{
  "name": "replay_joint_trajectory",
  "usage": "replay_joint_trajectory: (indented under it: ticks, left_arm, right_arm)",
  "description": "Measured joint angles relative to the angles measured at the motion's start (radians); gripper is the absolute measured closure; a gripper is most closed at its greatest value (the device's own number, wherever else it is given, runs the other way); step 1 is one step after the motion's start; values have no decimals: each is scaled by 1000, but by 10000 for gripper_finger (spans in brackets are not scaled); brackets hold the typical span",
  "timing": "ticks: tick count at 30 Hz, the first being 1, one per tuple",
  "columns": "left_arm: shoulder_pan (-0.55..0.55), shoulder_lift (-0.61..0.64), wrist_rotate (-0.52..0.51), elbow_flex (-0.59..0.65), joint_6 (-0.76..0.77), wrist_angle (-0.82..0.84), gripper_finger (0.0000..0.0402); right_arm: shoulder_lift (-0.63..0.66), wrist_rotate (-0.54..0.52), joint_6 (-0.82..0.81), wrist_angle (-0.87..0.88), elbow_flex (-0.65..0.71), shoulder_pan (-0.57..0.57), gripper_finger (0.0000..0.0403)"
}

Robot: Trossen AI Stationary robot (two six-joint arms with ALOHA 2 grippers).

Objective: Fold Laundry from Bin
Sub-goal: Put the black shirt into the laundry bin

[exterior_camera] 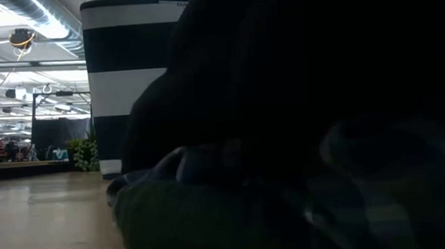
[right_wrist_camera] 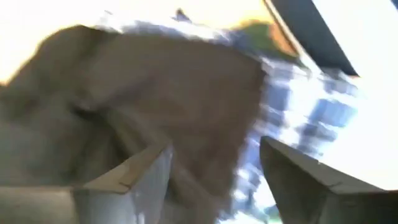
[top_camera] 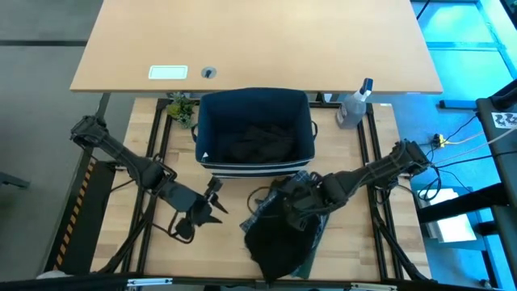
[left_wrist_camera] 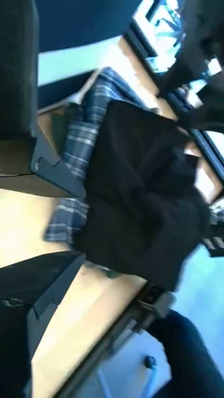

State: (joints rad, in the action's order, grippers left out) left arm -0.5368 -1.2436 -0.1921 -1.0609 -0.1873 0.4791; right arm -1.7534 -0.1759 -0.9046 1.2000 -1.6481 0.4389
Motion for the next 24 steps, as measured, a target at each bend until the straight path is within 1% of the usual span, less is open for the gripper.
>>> replay_joint_trajectory:
  ticks: [2,4,6,9,10,11,12,14,17,20,24]
  left_arm:
    - [-13,-7,0,10,2,-50,259]
    - [-25,-18,-2,32,1,-88,259]
    - [-31,-37,-4,57,-1,-131,259]
    - [-34,-64,-7,100,2,-201,259]
    - [-34,-76,-7,113,3,-230,259]
    - [-34,-89,-6,125,3,-260,259]
    - [-34,-101,-6,137,3,-280,259]
    - [-35,-126,-5,155,10,-317,259]
    - [-35,-163,-5,160,47,-334,259]
    - [-36,-195,-5,160,60,-334,259]
    - [-36,-208,-4,160,81,-332,259]
  right_arm:
    - [0,2,-7,81,1,-2,170]
    - [0,14,-6,115,25,-2,208]
    - [0,28,-5,131,61,-1,263]
    - [0,28,-24,180,105,-1,359]
    - [0,29,-34,199,119,-1,380]
    - [0,29,-40,212,135,-1,390]
    - [0,29,-49,218,156,-2,388]
    - [0,37,-64,214,202,-10,375]
    - [0,95,-76,197,281,-16,367]
    - [0,183,-78,117,368,-16,375]
    - [0,338,-93,-53,443,-10,396]
